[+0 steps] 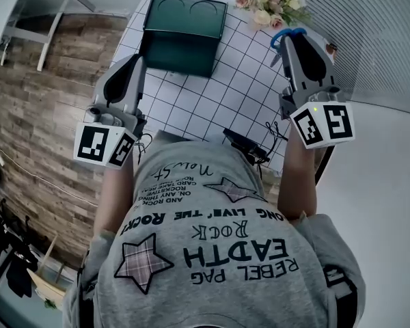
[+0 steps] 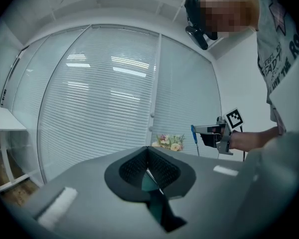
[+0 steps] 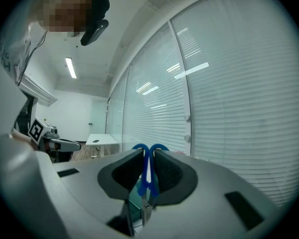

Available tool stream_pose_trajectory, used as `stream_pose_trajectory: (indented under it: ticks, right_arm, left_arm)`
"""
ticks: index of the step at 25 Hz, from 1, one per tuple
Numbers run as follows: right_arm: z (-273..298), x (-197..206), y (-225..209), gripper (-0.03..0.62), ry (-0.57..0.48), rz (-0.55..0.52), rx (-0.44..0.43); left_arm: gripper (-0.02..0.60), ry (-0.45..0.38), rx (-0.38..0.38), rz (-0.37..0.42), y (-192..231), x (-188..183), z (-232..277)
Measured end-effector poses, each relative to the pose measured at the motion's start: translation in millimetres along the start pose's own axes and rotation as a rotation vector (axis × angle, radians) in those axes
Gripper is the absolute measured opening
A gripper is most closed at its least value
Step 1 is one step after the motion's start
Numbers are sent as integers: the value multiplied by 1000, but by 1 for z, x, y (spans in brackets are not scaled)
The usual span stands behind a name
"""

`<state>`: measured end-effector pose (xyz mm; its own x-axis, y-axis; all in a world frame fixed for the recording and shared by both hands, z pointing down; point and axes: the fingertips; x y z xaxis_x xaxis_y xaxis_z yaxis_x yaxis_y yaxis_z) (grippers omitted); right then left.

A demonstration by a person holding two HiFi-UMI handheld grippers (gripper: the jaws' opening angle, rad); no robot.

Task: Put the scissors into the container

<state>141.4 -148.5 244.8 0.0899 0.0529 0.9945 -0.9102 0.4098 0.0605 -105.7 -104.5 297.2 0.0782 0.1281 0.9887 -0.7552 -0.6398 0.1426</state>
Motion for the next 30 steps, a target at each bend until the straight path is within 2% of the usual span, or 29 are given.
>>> stream_pose_trajectory:
  ticks: [13, 30]
  right_arm:
    - [11, -6, 39, 77, 5, -25, -116]
    - [46, -4, 97, 77, 22, -35, -287]
  left_arm:
    - [9, 7, -45, 10, 7, -2, -23]
    - [9, 6, -157, -6, 28, 6, -63]
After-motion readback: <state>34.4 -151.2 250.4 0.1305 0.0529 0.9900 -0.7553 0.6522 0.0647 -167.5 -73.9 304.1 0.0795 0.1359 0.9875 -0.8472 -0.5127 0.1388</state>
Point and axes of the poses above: the fingertips, and each gripper's own axes: z forward along the fingers, y to its left, x out of its underside, and after that the axes turned 8 degrees about x, right-handed
